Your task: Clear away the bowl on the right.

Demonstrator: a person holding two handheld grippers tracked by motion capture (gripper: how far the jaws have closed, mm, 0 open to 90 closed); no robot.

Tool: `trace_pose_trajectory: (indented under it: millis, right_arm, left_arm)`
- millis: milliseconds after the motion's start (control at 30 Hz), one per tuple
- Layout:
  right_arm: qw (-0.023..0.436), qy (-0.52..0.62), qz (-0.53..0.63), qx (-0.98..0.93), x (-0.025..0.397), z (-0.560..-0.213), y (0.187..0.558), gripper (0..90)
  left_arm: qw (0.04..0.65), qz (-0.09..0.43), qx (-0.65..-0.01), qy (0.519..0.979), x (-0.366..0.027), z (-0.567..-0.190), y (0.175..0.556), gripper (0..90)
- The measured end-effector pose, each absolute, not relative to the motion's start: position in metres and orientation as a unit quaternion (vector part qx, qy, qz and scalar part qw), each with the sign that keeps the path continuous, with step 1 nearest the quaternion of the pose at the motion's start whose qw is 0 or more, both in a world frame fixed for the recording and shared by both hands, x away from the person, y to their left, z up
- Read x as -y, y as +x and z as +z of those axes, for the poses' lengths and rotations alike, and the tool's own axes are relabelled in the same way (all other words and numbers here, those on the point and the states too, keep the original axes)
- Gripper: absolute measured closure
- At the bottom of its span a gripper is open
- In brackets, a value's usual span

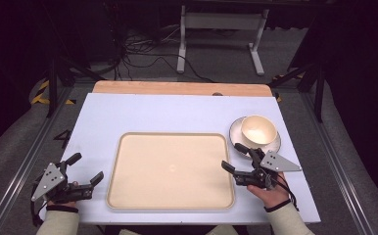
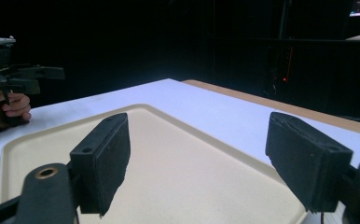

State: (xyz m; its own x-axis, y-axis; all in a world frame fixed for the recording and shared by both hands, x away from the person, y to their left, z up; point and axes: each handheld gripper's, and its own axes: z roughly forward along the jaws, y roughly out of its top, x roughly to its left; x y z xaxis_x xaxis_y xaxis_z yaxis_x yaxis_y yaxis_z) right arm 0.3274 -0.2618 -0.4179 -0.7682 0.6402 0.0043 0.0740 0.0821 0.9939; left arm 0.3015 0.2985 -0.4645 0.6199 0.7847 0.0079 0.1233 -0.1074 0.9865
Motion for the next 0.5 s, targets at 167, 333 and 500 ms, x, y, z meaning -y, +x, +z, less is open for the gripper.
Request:
trace_pose_trajectory:
  millis: [167, 333, 500]
  right_arm:
    - [0.226, 0.251, 0.63, -0.7, 0.262, -0.4138, 0.3269, 22.2]
    - [0.228, 0.245, 0.636, -0.695, 0.2628, -0.4103, 0.3276, 22.0]
    - [0.226, 0.241, 0.64, -0.694, 0.2628, -0.4069, 0.3283, 22.0]
  left_arm:
    - [0.58, 0.285, -0.33, 0.688, -0.2985, -0.4645, 0.3015, 0.2]
    - [0.58, 0.285, -0.33, 0.688, -0.2984, -0.4645, 0.3015, 0.2]
    - [0.58, 0.285, -0.329, 0.688, -0.2984, -0.4645, 0.3017, 0.2]
